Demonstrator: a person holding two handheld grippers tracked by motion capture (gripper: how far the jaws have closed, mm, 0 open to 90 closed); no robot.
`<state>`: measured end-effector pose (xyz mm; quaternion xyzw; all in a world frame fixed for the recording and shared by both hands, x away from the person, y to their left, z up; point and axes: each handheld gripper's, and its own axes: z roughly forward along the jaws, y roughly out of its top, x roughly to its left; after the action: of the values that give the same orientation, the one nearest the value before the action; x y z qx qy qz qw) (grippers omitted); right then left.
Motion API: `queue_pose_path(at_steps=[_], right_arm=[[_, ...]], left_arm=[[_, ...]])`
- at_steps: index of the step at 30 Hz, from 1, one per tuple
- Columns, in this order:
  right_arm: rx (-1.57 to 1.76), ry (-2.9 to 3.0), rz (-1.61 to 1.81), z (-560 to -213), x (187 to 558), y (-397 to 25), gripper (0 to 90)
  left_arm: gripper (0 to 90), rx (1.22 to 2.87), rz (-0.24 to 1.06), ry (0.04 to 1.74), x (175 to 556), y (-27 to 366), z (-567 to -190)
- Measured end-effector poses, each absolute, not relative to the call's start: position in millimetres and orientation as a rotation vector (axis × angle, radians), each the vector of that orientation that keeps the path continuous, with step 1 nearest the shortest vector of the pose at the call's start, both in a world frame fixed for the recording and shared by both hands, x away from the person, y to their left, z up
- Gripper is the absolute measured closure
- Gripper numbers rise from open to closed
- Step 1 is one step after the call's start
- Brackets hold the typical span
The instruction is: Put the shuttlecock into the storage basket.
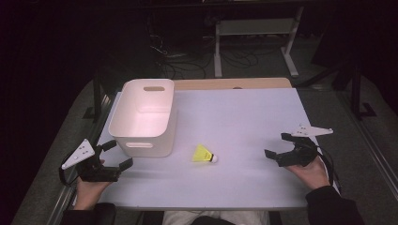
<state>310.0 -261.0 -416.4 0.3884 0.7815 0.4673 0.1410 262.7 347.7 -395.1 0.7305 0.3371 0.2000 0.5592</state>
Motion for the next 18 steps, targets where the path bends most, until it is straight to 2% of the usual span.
queue_pose_path(at_steps=[18], right_arm=[[1.119, 2.26, 1.347, -415.0, 308.9, -260.6, 0.0]], left_arm=[[0.0, 1.725, 0.464, 0.792, 262.2, 347.2, -395.2]])
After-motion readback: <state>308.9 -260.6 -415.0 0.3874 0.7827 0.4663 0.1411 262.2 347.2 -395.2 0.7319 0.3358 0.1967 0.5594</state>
